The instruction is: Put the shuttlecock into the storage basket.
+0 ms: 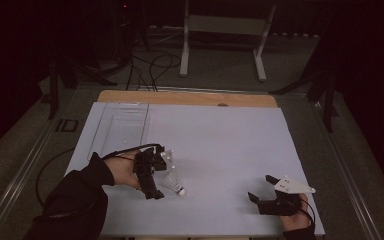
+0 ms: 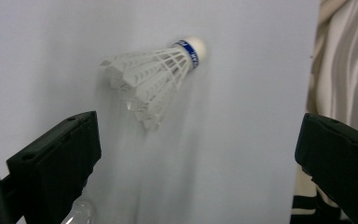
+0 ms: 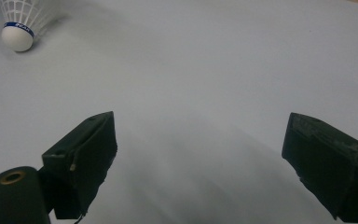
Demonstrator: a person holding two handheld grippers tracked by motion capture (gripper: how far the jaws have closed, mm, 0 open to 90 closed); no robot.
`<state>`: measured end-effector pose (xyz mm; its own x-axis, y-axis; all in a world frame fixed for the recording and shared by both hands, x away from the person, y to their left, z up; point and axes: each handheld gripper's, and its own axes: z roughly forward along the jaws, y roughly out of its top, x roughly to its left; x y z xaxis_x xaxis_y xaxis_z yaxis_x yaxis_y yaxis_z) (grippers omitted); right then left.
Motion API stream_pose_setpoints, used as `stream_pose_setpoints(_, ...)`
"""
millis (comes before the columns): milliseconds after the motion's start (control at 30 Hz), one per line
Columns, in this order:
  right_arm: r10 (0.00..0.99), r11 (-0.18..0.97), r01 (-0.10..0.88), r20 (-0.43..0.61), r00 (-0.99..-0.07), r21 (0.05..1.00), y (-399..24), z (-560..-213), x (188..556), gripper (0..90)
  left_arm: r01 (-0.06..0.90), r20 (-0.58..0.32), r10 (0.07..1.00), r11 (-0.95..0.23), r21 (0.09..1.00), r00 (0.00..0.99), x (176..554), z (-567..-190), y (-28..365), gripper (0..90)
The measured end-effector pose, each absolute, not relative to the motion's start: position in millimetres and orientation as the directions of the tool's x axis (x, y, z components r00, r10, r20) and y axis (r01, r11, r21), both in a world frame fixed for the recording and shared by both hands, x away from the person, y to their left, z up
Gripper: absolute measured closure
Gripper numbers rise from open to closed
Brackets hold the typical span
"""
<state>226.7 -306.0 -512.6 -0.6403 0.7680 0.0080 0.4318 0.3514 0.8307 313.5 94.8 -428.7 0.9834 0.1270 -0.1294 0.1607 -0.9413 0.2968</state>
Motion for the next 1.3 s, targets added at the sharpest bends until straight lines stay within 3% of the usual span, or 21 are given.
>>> stream_pose_setpoints(200, 0.766, 0.354, 0.432, 0.008, -0.643, 0.829, -306, -513, 227, 9.7, 0.169, -0.139, 0.133, -0.941, 0.294, 0.981, 320, -438, 94, 3.1)
stream_pose_setpoints(600, 0.766, 0.351, 0.435, 0.013, -0.643, 0.829, -306, -514, 227, 9.8, 0.169, -0.15, 0.132, -0.948, 0.27, 0.98, 325, -456, 89, 18.3)
stream_pose_setpoints(1300, 0.763, 0.353, 0.44, 0.018, -0.646, 0.825, -306, -514, 227, 9.8, 0.133, -0.133, 0.103, -0.962, 0.238, 0.986, 329, -477, 78, 54.1)
